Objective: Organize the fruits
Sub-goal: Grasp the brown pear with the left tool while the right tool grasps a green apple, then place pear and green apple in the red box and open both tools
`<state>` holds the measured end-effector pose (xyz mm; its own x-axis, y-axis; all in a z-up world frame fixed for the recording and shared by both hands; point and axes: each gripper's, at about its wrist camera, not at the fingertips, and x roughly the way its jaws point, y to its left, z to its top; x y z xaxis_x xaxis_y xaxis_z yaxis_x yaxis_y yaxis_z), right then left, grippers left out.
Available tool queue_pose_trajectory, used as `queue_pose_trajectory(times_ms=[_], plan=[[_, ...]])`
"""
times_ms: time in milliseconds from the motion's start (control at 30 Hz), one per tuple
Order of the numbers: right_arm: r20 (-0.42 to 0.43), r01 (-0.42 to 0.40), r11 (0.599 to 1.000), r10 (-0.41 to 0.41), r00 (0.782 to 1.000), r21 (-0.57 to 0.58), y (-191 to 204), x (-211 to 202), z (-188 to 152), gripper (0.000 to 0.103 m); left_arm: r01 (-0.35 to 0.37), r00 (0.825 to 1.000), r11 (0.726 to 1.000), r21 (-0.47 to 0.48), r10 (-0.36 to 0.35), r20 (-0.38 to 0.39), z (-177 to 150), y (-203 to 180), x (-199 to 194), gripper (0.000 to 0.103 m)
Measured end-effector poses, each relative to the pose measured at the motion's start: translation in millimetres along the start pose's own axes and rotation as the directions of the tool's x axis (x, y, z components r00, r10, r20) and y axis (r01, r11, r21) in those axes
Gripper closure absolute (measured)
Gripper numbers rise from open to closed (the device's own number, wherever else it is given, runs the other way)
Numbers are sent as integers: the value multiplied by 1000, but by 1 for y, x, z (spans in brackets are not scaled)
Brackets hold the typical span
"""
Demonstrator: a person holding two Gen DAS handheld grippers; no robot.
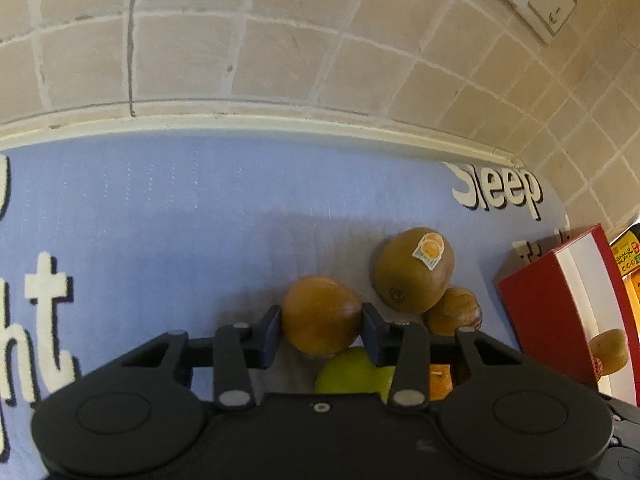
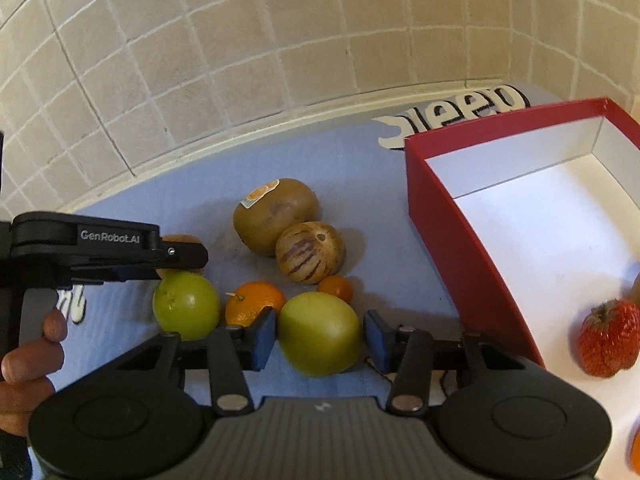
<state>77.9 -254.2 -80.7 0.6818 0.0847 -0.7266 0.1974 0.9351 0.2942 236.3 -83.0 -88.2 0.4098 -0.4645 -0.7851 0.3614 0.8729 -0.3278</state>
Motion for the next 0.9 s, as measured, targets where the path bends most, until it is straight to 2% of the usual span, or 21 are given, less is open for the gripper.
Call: queue_pose_trajectory(times_ms=[167, 300, 400, 533, 600, 633, 733, 900], plan=[[37, -40, 999, 39, 999, 21, -1, -27, 5, 54, 22, 997, 997, 69, -27, 77, 6, -23, -29, 54], [166, -55, 998, 52, 985, 13, -5, -76, 26, 54, 86, 981, 979, 183, -116, 157, 19, -61, -61, 55], [282, -4, 1000, -1, 959, 18, -22, -113, 50, 54, 143, 956, 945, 295, -209, 205, 34, -103, -83, 55], [411, 77, 992, -112, 905, 102, -69, -154, 84, 54, 243, 921, 894, 377, -335, 200, 50, -152, -91, 54], [411, 105, 983, -160, 897, 153, -96, -158, 94, 54, 278, 912, 862, 423, -376, 167, 52, -176, -77, 54], [400, 116, 978, -177, 899, 173, -108, -155, 95, 54, 278, 917, 854, 439, -372, 143, 50, -188, -65, 54], [315, 148, 960, -220, 923, 237, -143, -132, 96, 54, 303, 932, 831, 466, -360, 37, 38, -213, -23, 54], [178, 145, 933, -212, 961, 329, -184, -86, 84, 54, 305, 949, 804, 510, -300, -96, 15, -240, 40, 54]])
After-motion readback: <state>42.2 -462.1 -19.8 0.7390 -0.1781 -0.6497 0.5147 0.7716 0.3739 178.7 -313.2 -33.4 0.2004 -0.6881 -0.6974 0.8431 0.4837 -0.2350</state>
